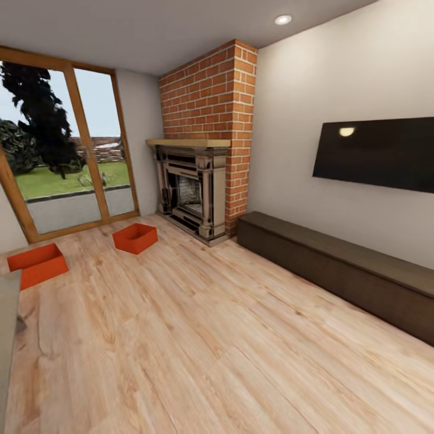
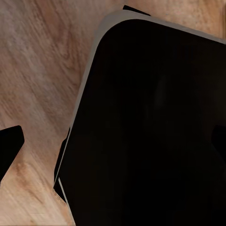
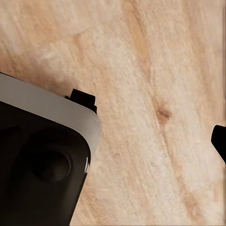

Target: Move the two storage containers from the living room to the garage. In the garage, place one container on the floor and stack the other container on top of it (either order is fine).

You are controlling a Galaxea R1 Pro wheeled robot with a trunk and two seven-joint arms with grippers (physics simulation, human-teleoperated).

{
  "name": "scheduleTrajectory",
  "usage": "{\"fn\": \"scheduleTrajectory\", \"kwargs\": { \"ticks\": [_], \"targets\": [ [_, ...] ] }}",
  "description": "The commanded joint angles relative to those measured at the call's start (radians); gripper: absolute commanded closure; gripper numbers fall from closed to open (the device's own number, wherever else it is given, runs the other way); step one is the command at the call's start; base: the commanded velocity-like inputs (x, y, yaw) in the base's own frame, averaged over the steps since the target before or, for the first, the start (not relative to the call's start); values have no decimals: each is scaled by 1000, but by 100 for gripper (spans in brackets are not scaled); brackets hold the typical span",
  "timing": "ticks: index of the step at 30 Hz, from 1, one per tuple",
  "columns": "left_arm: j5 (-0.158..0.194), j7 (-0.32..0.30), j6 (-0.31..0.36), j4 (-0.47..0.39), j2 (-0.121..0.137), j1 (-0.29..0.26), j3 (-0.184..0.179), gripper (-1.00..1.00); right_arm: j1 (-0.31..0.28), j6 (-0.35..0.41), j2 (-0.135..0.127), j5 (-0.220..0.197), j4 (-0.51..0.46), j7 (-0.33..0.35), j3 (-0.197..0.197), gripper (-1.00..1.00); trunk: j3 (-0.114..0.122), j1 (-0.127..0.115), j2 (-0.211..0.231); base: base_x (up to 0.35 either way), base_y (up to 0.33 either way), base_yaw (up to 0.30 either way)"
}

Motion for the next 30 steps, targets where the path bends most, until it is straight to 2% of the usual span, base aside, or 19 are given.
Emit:
{"fn": "scheduleTrajectory", "kwargs": {
  "ticks": [1, 13, 18, 30],
  "targets": [
    [2, 2, -1, -1, 0, 0, 3, -100, -1, -6, 0, -4, 3, -2, 8, -100, -1, 1, 0, 321, 11, 1],
    [3, 2, 2, -1, 1, 0, 3, -100, -1, -7, -2, 1, 3, -1, 11, -100, -1, 1, 0, 322, 2, 0],
    [2, 2, 0, -1, 0, 0, 3, -100, -1, 2, 8, 4, 3, -8, 13, -100, -1, 1, 0, 323, 0, 3],
    [2, 1, -1, -1, 1, 0, 3, -100, -1, -2, 4, -3, 3, -11, 9, -100, -1, 1, 0, 323, 0, 230]
  ]
}}
